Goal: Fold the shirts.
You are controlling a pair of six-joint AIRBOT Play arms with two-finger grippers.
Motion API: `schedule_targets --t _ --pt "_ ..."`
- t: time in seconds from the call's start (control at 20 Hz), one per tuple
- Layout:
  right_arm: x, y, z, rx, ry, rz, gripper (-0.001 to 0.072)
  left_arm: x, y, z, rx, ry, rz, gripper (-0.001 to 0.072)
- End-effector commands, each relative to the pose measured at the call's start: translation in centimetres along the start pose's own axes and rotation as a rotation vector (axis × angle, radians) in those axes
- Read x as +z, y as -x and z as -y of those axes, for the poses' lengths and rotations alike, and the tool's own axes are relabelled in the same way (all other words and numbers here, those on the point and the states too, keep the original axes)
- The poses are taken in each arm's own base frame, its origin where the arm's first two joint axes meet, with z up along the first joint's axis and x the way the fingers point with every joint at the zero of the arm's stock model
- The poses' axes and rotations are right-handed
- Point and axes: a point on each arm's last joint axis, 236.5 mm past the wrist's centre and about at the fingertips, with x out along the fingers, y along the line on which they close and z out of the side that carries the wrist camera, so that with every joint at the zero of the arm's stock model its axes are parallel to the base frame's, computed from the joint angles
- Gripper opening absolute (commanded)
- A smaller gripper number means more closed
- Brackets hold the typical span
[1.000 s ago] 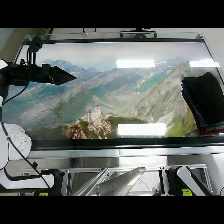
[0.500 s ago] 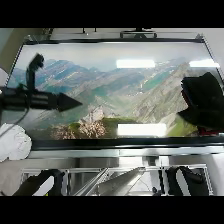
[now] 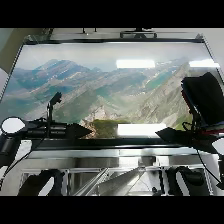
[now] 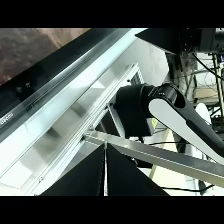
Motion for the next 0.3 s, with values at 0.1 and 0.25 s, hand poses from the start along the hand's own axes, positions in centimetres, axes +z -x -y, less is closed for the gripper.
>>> schedule_targets --t 0.1,0.25 --pt "-0.51 -0.21 -0.17 0.012 -0.004 -0.014 0.002 -0.26 -0.15 -0.29 0.007 0.004 0.008 0.0022" --pt "-0.5 -0.21 -0.16 0.012 -0.004 -0.014 0.002 -0.43 -0.15 -0.2 0.004 0.005 0.001 0.0021"
